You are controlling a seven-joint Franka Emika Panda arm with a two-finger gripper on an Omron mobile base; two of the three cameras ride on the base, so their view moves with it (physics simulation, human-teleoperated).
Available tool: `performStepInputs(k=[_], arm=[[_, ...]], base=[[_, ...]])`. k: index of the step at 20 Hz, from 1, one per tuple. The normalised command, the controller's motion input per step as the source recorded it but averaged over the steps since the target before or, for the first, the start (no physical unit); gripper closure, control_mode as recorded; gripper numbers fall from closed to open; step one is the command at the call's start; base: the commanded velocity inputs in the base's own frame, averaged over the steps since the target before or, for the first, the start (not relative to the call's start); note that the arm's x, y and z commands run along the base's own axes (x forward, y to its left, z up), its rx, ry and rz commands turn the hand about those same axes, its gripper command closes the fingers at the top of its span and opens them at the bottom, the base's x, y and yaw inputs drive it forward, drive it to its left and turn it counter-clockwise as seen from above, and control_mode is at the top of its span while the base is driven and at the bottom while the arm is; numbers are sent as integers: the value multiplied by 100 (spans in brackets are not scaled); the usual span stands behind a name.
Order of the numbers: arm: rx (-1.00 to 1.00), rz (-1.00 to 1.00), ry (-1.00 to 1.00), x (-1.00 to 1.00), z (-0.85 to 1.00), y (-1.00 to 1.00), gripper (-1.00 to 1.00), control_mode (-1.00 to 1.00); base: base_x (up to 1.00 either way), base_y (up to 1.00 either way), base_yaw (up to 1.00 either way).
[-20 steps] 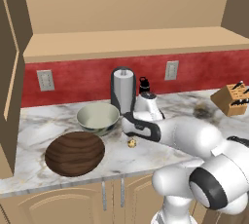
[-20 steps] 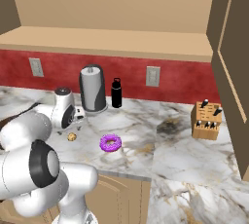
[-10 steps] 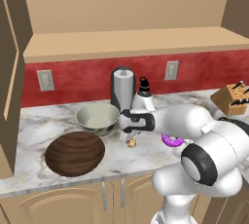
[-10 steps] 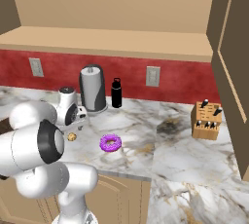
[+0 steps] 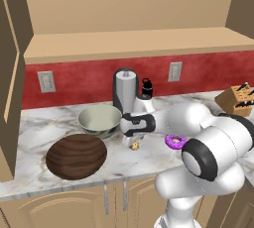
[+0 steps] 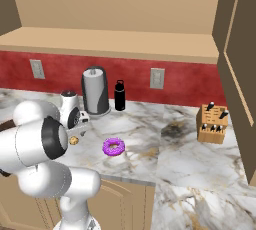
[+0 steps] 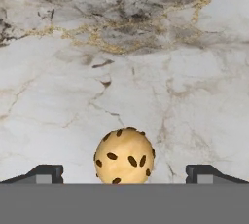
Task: Pick both bowls and place them on the counter. Then place the donut in one bowl and place the cookie dough ball in the other bowl.
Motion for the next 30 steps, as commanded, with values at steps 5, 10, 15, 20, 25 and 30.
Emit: performStepInputs(k=[5,10,15,20,25,30], arm=[[-3,0,0,-1,-13,0,-100,-100],[0,0,0,2,-15,2,-100,-100],[-1,0,1,0,-10,0,-100,-100],[-1,0,2,-3,-6,0,-100,-100],[0,0,3,0,-8,2,100,-100],[0,0,2,0,-2,0,100,-100]], base=[[0,0,0],[0,0,0],[0,0,0],[0,0,0],[0,0,0],[0,0,0]])
